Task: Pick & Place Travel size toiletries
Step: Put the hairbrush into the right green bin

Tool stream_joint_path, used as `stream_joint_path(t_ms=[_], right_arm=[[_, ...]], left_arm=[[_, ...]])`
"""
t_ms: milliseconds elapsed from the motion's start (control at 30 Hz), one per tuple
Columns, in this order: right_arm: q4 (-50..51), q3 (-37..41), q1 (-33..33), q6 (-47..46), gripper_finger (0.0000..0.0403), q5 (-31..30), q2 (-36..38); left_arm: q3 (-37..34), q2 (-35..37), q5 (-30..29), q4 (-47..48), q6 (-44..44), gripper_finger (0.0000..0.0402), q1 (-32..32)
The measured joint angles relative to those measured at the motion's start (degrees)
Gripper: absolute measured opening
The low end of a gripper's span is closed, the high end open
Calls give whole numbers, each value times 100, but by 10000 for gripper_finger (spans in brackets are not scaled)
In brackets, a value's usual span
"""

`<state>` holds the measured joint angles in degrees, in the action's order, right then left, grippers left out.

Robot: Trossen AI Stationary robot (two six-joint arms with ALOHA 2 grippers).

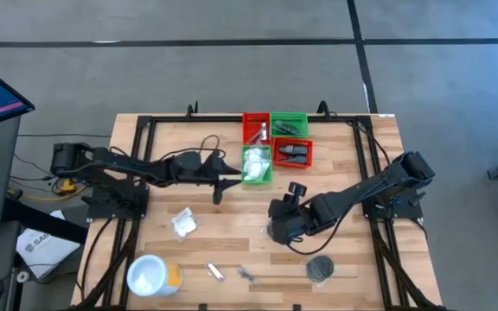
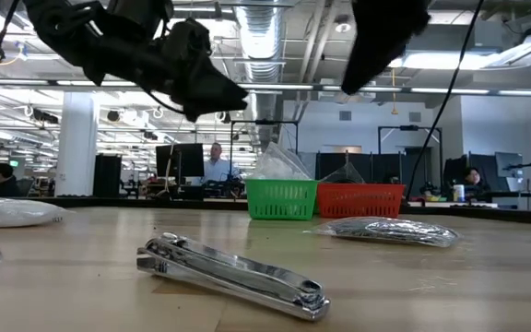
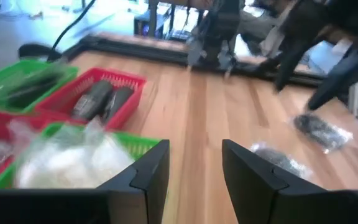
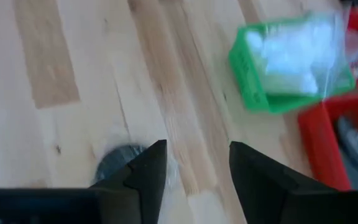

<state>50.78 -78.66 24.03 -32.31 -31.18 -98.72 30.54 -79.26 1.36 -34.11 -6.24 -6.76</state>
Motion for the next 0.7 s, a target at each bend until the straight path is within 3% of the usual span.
stream_joint_path(t_ms=[367,700], right_arm=[[-9,857,516,-1181,153,338,0],[-90,1476,868,-1701,151,629,0]], left_arm=[[7,-25,-11,-62,-22,137,456],[7,-25,-8,-117,-22,137,769]])
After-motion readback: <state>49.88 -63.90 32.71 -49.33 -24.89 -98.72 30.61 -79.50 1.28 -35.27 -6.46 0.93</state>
